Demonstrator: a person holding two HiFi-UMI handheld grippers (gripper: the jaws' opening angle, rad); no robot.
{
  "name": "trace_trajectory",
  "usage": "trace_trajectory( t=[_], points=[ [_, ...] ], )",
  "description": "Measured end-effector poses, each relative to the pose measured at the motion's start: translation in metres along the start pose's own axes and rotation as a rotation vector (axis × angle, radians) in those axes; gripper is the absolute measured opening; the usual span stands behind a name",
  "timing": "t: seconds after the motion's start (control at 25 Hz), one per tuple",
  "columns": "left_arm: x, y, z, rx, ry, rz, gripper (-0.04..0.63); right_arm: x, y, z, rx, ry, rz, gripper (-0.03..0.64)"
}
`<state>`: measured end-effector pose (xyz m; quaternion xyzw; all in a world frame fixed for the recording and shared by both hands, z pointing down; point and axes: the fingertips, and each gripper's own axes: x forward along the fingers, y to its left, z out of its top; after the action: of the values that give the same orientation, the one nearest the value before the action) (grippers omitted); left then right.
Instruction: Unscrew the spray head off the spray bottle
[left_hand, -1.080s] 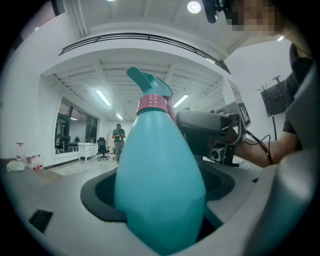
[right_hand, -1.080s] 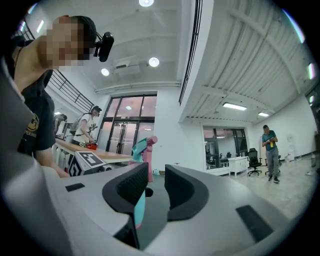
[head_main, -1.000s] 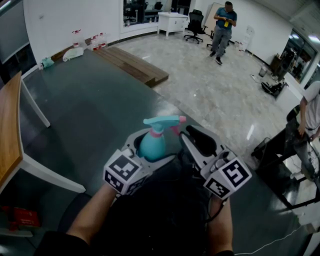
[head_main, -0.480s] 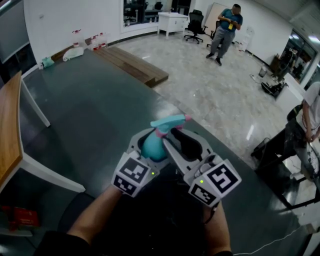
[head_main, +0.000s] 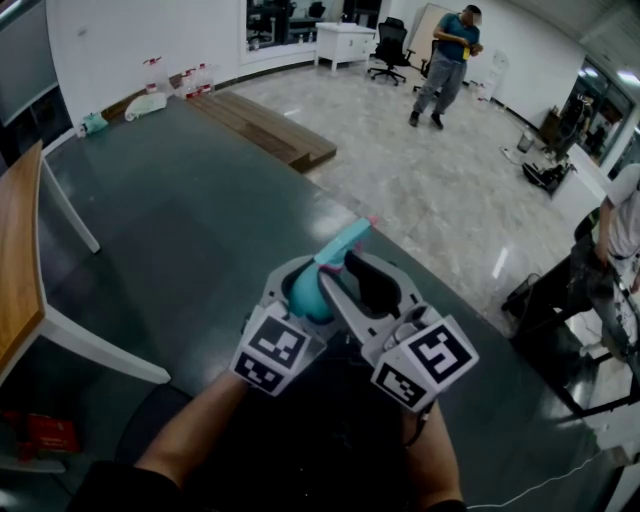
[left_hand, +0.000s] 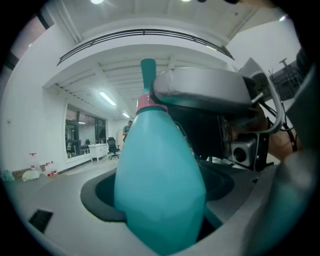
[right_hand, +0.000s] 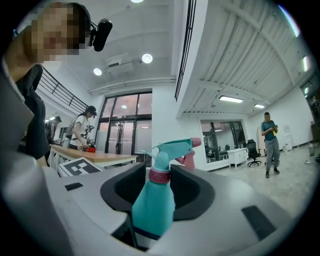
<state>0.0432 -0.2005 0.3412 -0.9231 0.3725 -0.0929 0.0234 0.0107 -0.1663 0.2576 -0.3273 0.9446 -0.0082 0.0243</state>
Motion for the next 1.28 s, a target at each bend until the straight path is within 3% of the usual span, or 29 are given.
trace_trajectory(
  t=[0.24,0.6,0.8,0.92,1.28],
  points=[
    [-0.001,-0.008,0.001,0.016,0.006,-0.056,0.428,-0.003,-0.001,0.001,-0.025,0.010,0.025,0.145],
    [-0.013,-0.037,0.005,0.010,-0.018,-0.327,0.428,-0.020,0.004,0.002,0.069,-0.037,0.271,0.143],
    [-0.020,-0.049,0.007,-0.001,-0.047,-0.415,0.428,-0.028,0.009,0.002,0.086,-0.054,0.371,0.143],
    [-0.018,-0.046,0.008,-0.004,-0.053,-0.392,0.428,-0.027,0.007,0.003,0.088,-0.058,0.351,0.146],
    [-0.006,-0.008,0.005,-0.014,-0.027,-0.138,0.428,-0.019,-0.008,0.004,0.048,-0.025,0.106,0.155]
  ],
)
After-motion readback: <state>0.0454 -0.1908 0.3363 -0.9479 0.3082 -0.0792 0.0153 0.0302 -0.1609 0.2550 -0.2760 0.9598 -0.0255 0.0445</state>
